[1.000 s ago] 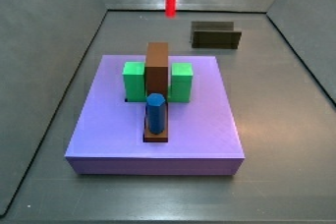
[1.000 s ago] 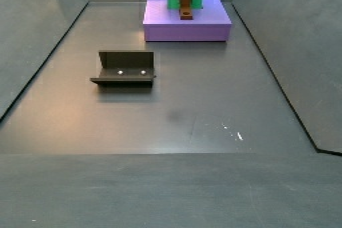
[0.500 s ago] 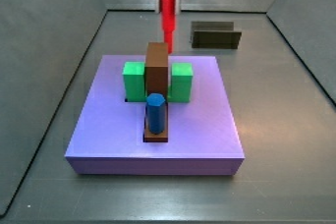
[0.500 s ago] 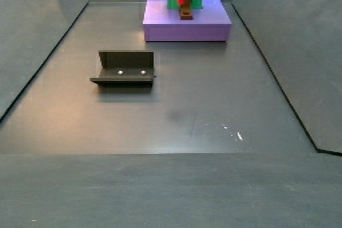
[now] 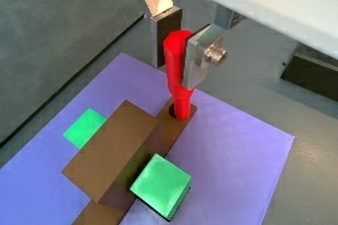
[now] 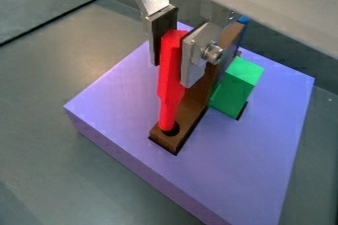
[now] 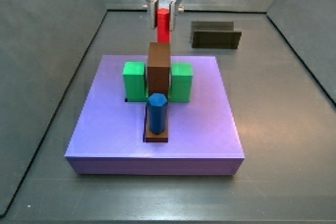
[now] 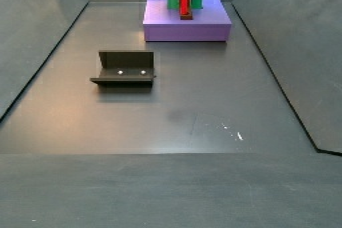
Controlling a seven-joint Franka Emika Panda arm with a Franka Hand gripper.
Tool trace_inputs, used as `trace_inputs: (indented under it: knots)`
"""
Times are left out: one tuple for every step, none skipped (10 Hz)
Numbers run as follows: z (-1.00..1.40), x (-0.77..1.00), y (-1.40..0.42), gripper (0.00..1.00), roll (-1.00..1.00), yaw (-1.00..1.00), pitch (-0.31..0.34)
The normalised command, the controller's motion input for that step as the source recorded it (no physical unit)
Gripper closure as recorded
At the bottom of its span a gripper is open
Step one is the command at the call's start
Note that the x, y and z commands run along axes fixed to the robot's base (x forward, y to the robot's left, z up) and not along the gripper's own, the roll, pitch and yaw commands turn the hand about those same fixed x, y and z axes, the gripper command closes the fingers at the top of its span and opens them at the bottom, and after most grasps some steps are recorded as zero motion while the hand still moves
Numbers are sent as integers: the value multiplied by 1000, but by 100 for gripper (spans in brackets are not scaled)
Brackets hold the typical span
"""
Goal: Pick up the red object. Move up. Place the red object on the fixture. Regrasp the red object. Move to above the board. Insert the red object.
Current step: Insert the red object.
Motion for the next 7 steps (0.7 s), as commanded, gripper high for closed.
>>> trace_inputs:
  knots:
    - [-94,0,0,100,0,-114,80]
    - [-51,0,0,100,-19,-80,37]
    - [-51,0,0,100,-44,-57,11]
    - [-69,-14,3,100,-47,-9,0]
    - [-31,-274,51,100,-101,0,-23]
    - [-26,-160,29,100,-97,0,-3]
    - [-57,-137,3,100,-67,-3,0]
